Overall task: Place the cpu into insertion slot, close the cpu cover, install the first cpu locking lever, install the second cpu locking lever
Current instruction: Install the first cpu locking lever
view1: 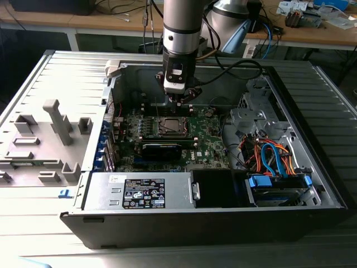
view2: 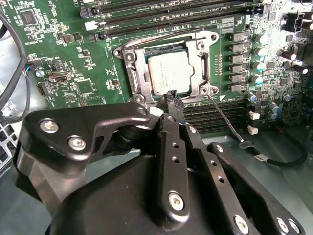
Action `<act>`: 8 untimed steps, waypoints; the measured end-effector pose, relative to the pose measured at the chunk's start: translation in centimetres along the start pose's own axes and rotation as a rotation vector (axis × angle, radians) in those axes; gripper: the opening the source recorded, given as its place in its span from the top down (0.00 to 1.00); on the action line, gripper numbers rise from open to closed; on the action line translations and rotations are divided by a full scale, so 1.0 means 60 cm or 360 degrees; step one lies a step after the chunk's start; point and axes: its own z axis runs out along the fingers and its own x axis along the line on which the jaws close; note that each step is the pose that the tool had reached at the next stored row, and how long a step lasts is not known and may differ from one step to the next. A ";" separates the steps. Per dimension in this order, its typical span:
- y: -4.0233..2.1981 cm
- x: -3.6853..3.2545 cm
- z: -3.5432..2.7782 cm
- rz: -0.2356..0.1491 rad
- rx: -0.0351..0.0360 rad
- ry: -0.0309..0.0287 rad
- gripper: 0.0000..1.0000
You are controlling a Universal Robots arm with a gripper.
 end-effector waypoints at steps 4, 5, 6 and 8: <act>0.000 0.000 0.000 -0.0005 0.0000 0.00000 0.89; 0.000 0.000 0.000 -0.0006 0.0000 0.00000 0.89; 0.000 0.000 0.000 -0.0007 0.0000 0.00000 0.89; 0.000 0.000 0.000 -0.0009 0.0000 0.00000 0.89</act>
